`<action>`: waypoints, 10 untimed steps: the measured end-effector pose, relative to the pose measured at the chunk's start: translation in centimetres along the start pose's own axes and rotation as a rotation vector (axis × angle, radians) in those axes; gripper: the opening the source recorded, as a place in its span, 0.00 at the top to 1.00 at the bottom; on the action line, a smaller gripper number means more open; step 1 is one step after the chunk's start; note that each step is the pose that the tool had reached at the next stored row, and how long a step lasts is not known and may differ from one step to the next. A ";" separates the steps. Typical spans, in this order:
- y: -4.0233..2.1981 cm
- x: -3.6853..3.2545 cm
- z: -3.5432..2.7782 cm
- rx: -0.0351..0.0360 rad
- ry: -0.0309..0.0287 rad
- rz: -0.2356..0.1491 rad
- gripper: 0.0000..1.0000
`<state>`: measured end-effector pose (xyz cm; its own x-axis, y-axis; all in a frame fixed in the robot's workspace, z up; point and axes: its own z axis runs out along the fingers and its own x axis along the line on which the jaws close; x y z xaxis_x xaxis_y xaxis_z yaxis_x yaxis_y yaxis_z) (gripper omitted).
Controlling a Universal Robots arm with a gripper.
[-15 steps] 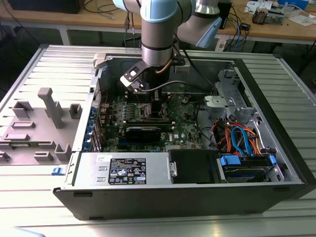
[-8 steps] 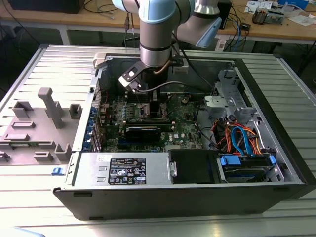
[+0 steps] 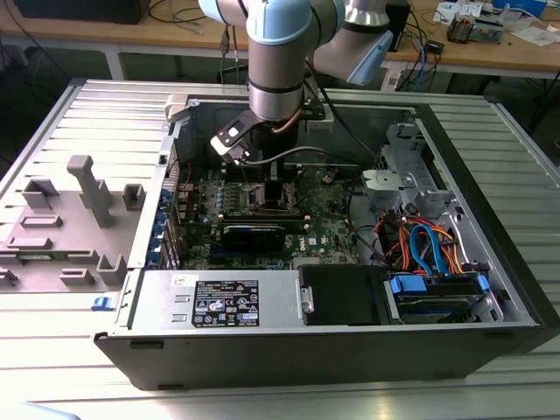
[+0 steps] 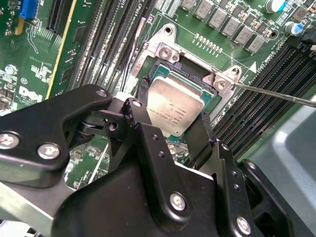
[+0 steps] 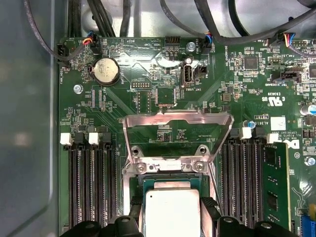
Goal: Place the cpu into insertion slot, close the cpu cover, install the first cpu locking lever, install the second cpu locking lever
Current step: 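Place the cpu into insertion slot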
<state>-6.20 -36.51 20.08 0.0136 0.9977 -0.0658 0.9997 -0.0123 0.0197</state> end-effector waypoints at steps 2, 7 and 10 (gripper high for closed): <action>0.02 0.08 0.04 -0.0002 -0.0016 -0.001 0.45; 0.01 0.22 0.10 -0.0002 -0.0027 -0.003 0.45; 0.01 0.21 0.10 -0.0002 -0.0029 -0.003 0.45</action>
<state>-6.18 -36.30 19.96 0.0106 0.9976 -0.0687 0.9998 -0.0092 0.0197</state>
